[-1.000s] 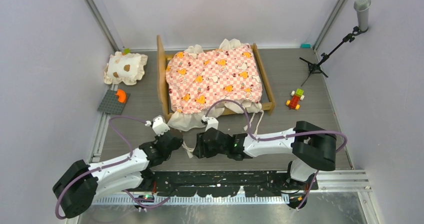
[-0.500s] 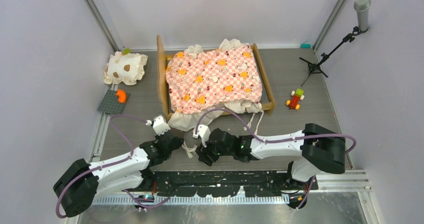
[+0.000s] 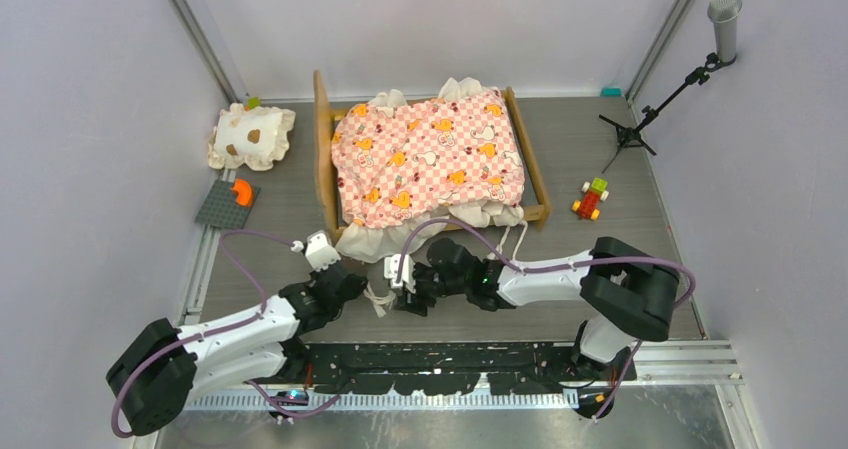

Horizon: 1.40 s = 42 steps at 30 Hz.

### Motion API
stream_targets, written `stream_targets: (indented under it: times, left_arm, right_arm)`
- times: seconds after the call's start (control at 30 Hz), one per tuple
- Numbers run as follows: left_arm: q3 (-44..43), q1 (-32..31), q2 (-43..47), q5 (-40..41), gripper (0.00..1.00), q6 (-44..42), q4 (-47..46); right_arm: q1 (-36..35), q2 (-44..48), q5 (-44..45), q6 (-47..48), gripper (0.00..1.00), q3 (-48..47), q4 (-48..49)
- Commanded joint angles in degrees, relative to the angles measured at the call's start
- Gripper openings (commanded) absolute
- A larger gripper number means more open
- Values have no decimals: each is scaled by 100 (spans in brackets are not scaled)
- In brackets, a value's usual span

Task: Set up the pet bed
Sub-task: Tie the ropes to the bed frame.

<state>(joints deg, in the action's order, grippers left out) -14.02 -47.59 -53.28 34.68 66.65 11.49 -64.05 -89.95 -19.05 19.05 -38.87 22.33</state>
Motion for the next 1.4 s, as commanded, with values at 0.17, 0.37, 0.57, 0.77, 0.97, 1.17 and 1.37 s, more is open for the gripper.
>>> stream_targets:
  times: [0.17, 0.37, 0.57, 0.77, 0.97, 1.17, 1.37]
  left_arm:
    - [168, 4, 224, -44, 0, 102, 388]
    - [164, 4, 159, -59, 0, 116, 360]
    - [109, 4, -74, -101, 0, 67, 195]
    - [36, 4, -136, -143, 0, 93, 231]
    - [-64, 4, 317, -84, 0, 103, 607]
    - [-184, 4, 1148, 42, 0, 59, 1212]
    - [-193, 4, 1667, 110, 0, 58, 1554]
  right_arm:
    - [168, -696, -1033, 671, 57, -606, 196]
    - [170, -1079, -1011, 643, 56, -707, 474]
    - [189, -1266, -911, 655, 50, -768, 454]
    - [192, -1235, -618, 627, 21, -751, 480]
    - [195, -972, -570, 571, 5, -830, 171]
    - [187, -604, -492, 432, 1, -917, -182]
    - [190, -292, -411, 373, 1, -922, -328]
